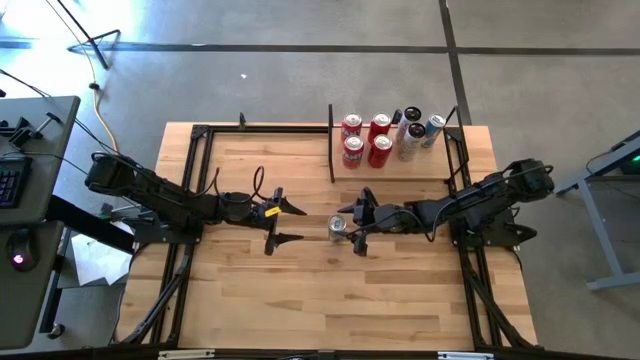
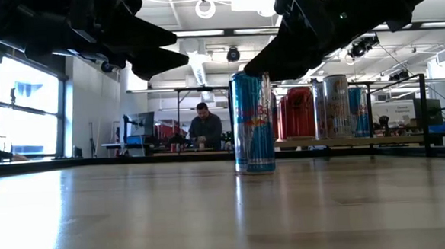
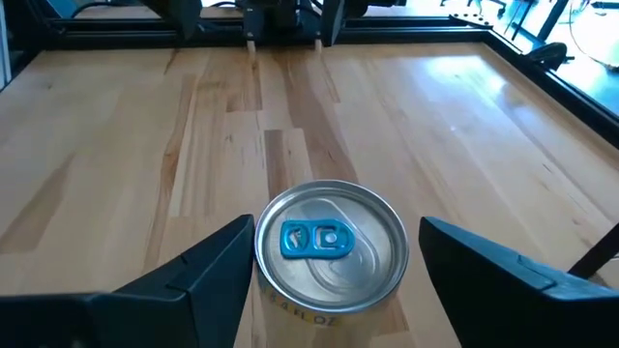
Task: Place canned beverage on shelf
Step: Put the blue soda can on the shelf aligned with the blue soda can
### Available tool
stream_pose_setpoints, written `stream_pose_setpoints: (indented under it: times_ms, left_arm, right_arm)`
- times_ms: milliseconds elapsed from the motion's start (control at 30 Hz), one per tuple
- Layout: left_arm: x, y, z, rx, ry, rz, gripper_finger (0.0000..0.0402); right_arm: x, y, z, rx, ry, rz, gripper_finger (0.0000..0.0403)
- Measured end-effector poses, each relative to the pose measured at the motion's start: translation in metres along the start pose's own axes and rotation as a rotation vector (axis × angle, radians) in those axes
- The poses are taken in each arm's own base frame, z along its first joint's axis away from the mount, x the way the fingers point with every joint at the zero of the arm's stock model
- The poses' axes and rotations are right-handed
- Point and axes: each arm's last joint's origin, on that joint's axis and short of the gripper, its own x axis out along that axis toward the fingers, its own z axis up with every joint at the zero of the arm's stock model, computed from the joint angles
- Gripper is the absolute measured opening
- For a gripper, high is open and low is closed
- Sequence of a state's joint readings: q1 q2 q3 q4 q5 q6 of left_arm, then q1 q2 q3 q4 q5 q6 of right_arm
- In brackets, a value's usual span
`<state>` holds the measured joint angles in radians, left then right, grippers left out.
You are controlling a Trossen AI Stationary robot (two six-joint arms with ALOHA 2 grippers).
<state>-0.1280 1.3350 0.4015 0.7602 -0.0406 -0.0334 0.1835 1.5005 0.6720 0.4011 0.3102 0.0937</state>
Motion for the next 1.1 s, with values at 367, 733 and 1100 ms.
stream_pose_setpoints:
  times_ms: [367,733,1100]
  left_arm:
    - [0.0,0.0,0.0,0.0,0.0,0.0,0.031]
    - [0.0,0.0,-0.001,0.0,0.007,0.001,0.031]
    - [0.0,0.0,-0.001,0.0,0.012,-0.002,0.031]
  right_arm:
    - [0.008,0.0,-0.005,0.036,0.003,0.008,0.0242]
    - [-0.013,-0.004,0.006,-0.028,0.025,0.023,0.0219]
    - [-0.134,-0.044,0.037,-0.159,0.028,-0.068,0.0218]
